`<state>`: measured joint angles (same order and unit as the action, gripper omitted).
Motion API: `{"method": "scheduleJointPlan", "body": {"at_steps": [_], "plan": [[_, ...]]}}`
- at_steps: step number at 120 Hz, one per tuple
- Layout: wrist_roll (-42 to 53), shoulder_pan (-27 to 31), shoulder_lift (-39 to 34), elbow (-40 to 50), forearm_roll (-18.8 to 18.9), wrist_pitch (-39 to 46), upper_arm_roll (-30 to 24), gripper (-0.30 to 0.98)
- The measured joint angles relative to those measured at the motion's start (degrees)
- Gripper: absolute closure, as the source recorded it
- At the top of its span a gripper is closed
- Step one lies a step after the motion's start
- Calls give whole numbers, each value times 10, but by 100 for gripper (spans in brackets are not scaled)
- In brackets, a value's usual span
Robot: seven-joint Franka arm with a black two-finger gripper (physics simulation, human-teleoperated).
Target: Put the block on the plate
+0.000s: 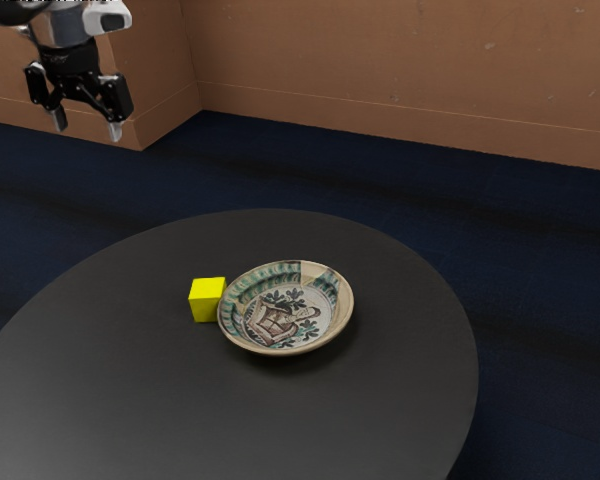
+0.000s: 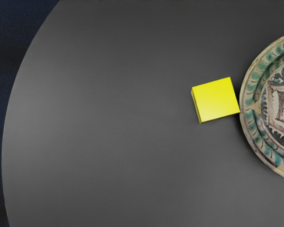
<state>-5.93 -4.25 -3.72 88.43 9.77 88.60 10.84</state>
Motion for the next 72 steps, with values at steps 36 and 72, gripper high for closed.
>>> {"method": "scheduleJointPlan", "body": {"at_steps": [36, 72], "plan": [[-3, 3, 6, 70, -2, 7, 0, 0], [110, 3, 44, 188, -8, 88, 3, 0]]}}
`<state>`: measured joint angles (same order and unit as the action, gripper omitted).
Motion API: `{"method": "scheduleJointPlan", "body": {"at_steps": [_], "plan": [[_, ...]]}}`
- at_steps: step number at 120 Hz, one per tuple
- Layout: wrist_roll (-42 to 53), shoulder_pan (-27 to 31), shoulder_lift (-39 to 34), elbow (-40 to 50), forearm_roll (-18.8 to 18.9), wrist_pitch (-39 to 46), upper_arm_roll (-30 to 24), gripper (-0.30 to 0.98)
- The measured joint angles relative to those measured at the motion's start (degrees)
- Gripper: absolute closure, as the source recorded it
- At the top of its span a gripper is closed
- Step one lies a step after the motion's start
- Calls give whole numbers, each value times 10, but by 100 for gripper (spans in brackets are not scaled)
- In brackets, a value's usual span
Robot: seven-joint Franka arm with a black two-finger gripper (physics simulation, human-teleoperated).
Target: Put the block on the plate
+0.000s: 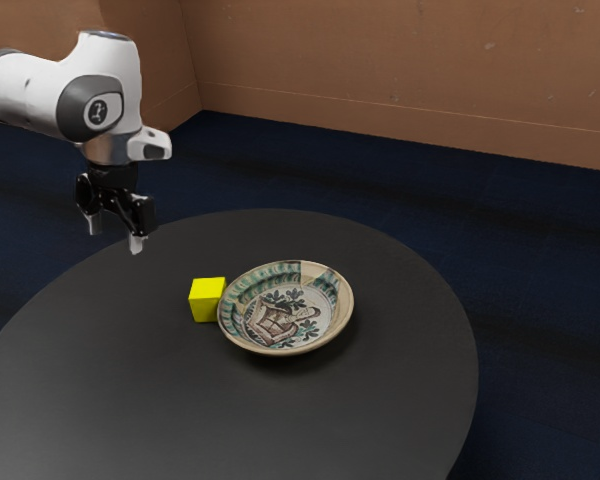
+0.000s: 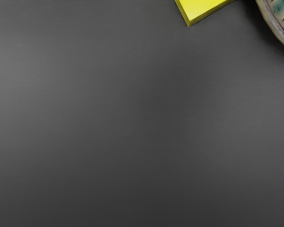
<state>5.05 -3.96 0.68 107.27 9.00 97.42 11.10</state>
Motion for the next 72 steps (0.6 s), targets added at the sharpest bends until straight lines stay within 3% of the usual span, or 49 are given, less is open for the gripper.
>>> {"method": "scheduleJointPlan", "body": {"at_steps": [35, 72], "plan": [[134, 2, 83, 4, -59, 127, 0, 0], [252, 16, 139, 1, -74, 187, -1, 0]]}}
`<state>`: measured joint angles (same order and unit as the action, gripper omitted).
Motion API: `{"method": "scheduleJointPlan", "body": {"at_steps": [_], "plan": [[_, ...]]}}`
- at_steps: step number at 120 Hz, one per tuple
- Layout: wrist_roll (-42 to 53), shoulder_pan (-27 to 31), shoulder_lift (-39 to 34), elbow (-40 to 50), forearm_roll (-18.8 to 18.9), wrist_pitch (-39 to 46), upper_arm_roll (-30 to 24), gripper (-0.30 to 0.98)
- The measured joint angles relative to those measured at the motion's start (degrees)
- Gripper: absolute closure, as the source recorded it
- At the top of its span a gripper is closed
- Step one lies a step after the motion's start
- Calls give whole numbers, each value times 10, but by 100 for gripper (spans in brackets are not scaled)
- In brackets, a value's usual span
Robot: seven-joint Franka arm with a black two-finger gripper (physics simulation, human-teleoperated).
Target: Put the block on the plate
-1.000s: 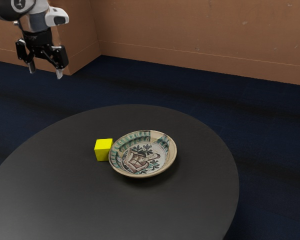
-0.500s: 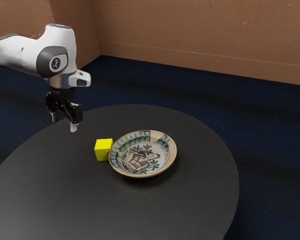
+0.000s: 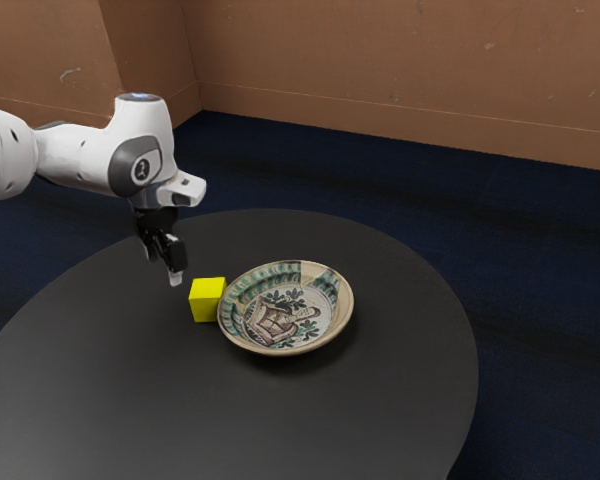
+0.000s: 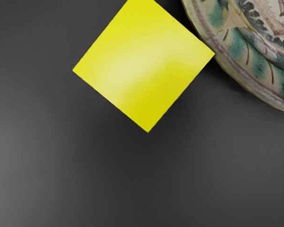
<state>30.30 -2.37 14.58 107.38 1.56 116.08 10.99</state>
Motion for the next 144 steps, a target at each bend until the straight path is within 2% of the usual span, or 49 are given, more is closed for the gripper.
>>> {"method": "scheduleJointPlan", "body": {"at_steps": [55, 144], "plan": [[142, 1, 129, -98, 0, 16, -15, 0], [311, 1, 183, -135, 0, 17, -34, 0]]}}
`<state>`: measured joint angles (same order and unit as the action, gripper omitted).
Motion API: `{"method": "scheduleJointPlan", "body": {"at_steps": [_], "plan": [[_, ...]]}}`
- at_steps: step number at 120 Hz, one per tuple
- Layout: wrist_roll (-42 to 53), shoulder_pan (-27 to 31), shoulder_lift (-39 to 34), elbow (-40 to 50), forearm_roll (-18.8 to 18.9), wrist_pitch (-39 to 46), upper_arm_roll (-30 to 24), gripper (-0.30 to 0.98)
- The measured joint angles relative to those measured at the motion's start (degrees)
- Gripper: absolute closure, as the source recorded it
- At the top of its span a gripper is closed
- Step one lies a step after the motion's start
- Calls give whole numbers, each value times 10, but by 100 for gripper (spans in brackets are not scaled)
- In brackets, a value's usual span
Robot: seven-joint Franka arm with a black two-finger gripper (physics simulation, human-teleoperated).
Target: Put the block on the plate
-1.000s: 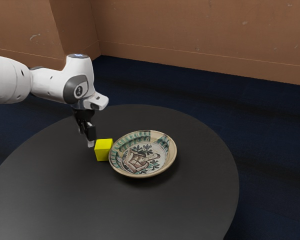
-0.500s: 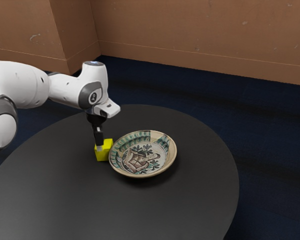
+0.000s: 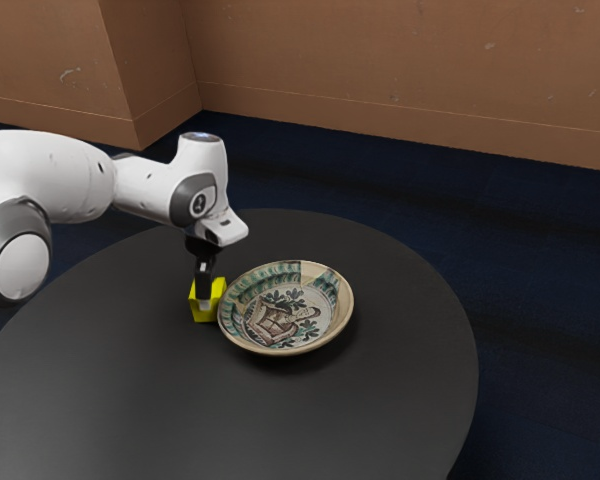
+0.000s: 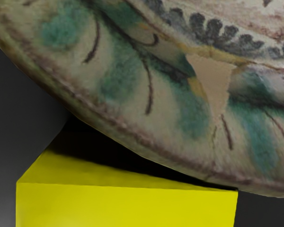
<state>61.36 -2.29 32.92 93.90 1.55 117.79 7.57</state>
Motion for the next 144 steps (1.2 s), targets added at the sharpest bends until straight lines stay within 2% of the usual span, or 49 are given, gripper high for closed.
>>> {"method": "scheduleJointPlan", "body": {"at_steps": [68, 108, 144], "plan": [[46, 2, 29, -17, -15, 6, 1, 0], [51, 2, 27, -18, -14, 7, 3, 25], [51, 0, 4, -12, -14, 7, 10, 30]]}}
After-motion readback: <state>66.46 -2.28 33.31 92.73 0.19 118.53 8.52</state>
